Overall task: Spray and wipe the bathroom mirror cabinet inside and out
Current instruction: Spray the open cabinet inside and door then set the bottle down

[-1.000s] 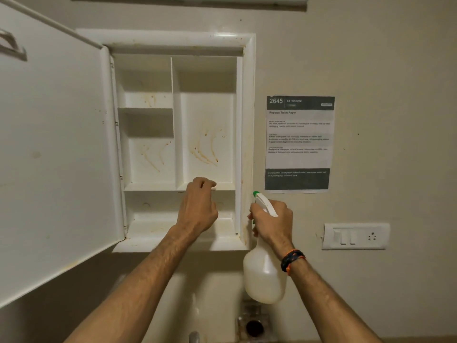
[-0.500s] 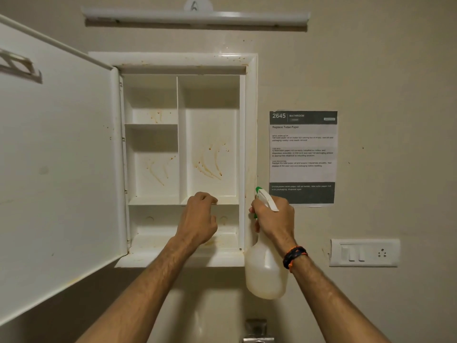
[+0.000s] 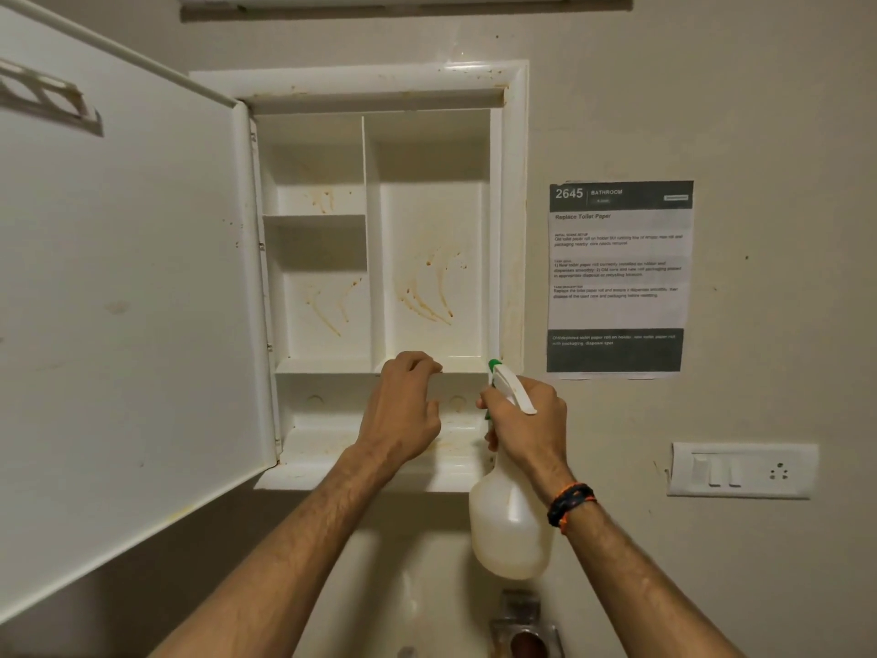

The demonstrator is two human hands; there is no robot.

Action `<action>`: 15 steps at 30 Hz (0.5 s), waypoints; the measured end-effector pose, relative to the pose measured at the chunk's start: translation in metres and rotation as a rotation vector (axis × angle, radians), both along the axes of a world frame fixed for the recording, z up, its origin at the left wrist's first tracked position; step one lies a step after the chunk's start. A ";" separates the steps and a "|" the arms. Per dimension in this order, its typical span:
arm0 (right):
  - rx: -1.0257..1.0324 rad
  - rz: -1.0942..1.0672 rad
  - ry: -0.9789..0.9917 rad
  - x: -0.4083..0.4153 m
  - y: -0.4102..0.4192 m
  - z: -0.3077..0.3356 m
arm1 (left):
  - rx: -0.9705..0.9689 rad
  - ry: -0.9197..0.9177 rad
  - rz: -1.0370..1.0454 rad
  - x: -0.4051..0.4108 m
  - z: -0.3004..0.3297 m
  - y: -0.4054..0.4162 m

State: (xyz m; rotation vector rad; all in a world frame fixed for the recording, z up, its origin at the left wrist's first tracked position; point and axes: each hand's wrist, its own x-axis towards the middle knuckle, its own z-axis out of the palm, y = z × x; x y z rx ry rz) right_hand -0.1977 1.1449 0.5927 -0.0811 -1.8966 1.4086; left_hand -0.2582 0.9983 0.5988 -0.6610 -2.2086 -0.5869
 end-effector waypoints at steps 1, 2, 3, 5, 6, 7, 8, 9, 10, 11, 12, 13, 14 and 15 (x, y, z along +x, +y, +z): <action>-0.001 0.007 -0.001 0.000 -0.002 -0.001 | 0.001 0.001 -0.001 0.001 -0.001 -0.002; -0.002 0.017 -0.001 0.000 -0.005 -0.002 | -0.001 -0.004 0.001 0.003 -0.002 -0.006; 0.001 0.025 0.002 0.000 -0.007 -0.003 | -0.001 -0.008 0.006 0.004 -0.004 -0.009; 0.011 0.051 0.007 0.001 -0.011 -0.005 | -0.004 -0.021 0.028 0.008 -0.009 -0.016; 0.007 0.076 0.004 0.002 -0.012 -0.007 | -0.004 -0.032 0.044 0.012 -0.011 -0.019; 0.005 0.099 0.000 0.004 -0.014 -0.008 | -0.001 -0.047 0.059 0.015 -0.014 -0.022; 0.002 0.123 -0.009 0.004 -0.017 -0.011 | 0.002 -0.061 0.076 0.018 -0.017 -0.026; 0.002 0.147 -0.024 0.004 -0.019 -0.014 | 0.007 -0.077 0.096 0.021 -0.019 -0.028; 0.006 0.176 -0.049 0.006 -0.022 -0.018 | 0.015 -0.098 0.123 0.026 -0.024 -0.032; 0.010 0.204 -0.065 0.006 -0.025 -0.021 | 0.024 -0.118 0.147 0.031 -0.027 -0.034; 0.017 0.244 -0.076 0.008 -0.028 -0.026 | 0.035 -0.143 0.177 0.039 -0.032 -0.038; 0.032 0.273 -0.074 0.010 -0.032 -0.030 | 0.034 -0.162 0.202 0.046 -0.037 -0.042; 0.056 0.296 -0.070 0.011 -0.036 -0.035 | 0.029 -0.183 0.227 0.052 -0.041 -0.046; 0.082 0.329 -0.081 0.014 -0.041 -0.042 | 0.023 -0.212 0.263 0.061 -0.048 -0.052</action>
